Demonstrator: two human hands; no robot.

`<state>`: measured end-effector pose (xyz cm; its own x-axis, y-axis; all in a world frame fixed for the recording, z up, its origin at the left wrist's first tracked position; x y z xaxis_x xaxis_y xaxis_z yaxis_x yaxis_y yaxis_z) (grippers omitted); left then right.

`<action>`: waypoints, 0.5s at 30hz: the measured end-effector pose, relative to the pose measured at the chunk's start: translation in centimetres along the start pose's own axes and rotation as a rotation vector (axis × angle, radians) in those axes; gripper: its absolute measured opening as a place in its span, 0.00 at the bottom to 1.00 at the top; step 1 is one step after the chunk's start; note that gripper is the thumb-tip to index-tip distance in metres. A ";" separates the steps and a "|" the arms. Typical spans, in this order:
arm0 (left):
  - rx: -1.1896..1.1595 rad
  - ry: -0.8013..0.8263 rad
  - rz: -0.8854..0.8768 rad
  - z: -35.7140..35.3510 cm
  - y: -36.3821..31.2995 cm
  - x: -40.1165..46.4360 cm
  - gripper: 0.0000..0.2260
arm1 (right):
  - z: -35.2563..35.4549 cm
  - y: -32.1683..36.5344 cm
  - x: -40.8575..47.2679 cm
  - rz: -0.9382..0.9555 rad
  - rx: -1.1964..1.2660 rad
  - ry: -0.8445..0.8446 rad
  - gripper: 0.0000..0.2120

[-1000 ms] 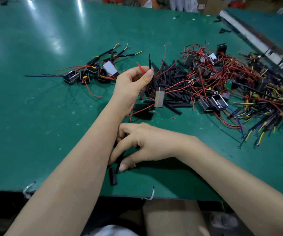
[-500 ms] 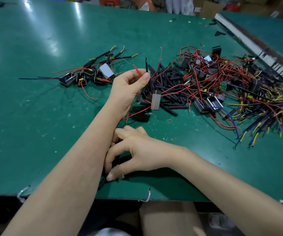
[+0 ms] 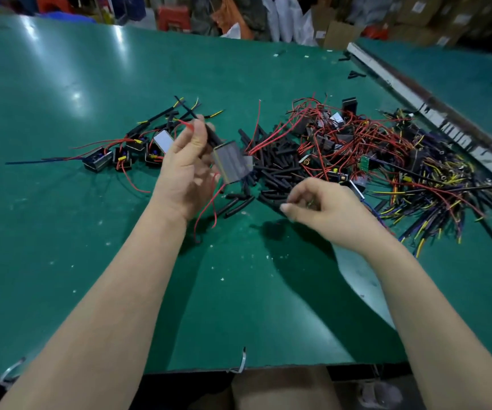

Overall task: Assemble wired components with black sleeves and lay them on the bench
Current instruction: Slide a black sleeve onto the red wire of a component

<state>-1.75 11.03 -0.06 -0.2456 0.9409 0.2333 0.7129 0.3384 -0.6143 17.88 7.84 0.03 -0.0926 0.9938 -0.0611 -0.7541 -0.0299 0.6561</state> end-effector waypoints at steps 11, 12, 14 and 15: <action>0.450 0.470 0.293 -2.6 4.4 -3.5 0.04 | 3.7 -2.9 1.2 -0.146 0.520 -0.286 0.03; 0.549 0.500 0.304 -2.4 4.6 -3.7 0.05 | 3.7 -2.4 1.3 -0.134 0.570 -0.234 0.01; 0.667 0.532 0.307 -2.2 4.8 -3.7 0.05 | 3.4 -1.1 1.4 -0.093 0.603 -0.111 0.02; 0.688 0.532 0.298 -2.1 4.7 -3.6 0.05 | 3.1 -0.4 1.6 -0.066 0.607 -0.042 0.03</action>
<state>3.92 9.18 -2.21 0.3412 0.9173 0.2051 0.1086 0.1782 -0.9780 20.04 9.76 2.05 -0.0234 0.9953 -0.0945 -0.2512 0.0856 0.9641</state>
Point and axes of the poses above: each hand's wrist, its own x-axis towards the middle knuckle, its own z-axis out of the back of the hand, y = z × x, the point moved 7 cm from there along x, towards the middle knuckle, and after that the axes turned 14 degrees about -z, right-handed, at the moved point
